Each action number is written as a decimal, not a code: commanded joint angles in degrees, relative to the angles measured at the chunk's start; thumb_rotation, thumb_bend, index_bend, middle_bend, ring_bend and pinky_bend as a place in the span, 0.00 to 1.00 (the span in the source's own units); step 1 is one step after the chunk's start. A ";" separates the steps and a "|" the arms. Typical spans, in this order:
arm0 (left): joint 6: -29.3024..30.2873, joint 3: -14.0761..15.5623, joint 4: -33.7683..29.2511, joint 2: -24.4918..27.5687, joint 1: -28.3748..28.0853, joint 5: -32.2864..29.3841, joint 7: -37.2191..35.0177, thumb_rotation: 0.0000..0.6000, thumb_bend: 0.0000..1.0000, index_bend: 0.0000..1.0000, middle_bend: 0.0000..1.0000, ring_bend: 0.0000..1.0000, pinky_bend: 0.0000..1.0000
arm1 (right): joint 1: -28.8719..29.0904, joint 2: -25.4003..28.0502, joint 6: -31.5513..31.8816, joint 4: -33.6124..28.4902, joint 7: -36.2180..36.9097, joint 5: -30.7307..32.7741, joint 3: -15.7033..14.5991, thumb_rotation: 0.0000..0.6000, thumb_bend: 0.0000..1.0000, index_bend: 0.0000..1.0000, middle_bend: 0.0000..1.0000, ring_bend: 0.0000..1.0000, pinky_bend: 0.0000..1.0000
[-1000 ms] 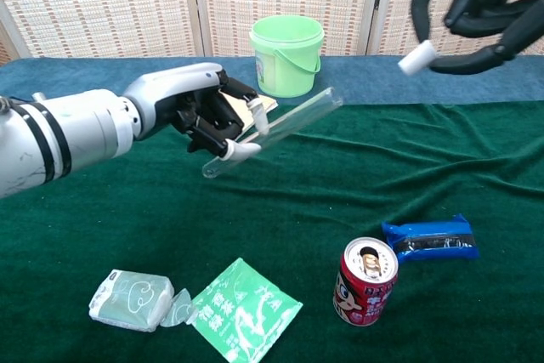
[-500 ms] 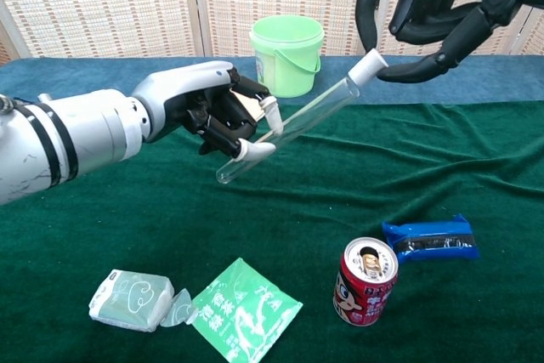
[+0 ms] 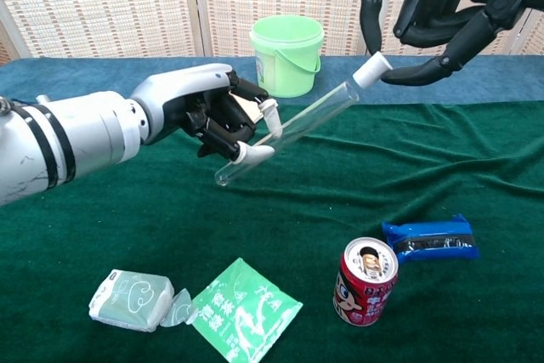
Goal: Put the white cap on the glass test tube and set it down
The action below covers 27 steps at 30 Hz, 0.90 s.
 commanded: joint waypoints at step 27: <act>0.47 0.46 -0.47 0.28 -0.64 -0.91 0.41 1.00 0.47 0.66 0.90 0.81 0.82 | 1.74 -1.54 -0.95 0.48 -2.89 1.91 -0.48 1.00 0.56 0.76 0.95 1.00 1.00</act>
